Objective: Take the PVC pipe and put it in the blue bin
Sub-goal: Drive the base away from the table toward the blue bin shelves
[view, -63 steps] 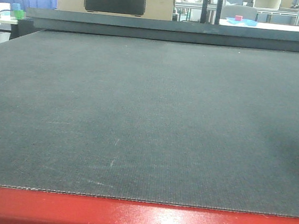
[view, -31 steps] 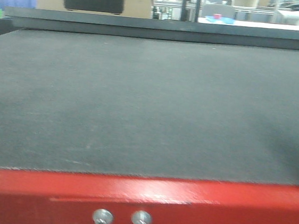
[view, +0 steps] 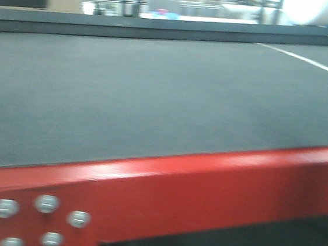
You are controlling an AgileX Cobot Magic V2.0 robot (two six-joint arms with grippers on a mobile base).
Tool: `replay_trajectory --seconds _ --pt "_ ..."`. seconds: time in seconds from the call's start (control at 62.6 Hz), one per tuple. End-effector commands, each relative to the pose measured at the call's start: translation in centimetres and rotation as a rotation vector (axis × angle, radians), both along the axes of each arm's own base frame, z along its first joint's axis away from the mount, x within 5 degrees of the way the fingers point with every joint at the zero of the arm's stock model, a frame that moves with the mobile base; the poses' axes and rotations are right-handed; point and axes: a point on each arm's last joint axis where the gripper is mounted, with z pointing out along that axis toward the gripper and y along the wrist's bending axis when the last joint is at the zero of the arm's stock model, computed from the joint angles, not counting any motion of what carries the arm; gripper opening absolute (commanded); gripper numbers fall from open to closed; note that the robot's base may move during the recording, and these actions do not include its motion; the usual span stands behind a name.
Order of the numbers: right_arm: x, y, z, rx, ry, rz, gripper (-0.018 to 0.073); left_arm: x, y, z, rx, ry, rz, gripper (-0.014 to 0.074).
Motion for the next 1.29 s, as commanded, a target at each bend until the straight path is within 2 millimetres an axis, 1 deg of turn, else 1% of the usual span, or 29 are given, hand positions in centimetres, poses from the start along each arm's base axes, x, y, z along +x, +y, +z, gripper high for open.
replay_trajectory --seconds 0.0,1.279 --pt "-0.11 -0.02 0.28 -0.006 -0.031 0.002 -0.0168 -0.09 -0.06 0.27 -0.016 -0.027 -0.005 -0.0111" --pt "-0.11 -0.02 0.28 -0.006 -0.031 0.002 -0.0168 -0.09 -0.06 0.27 -0.016 -0.027 -0.005 -0.0111"
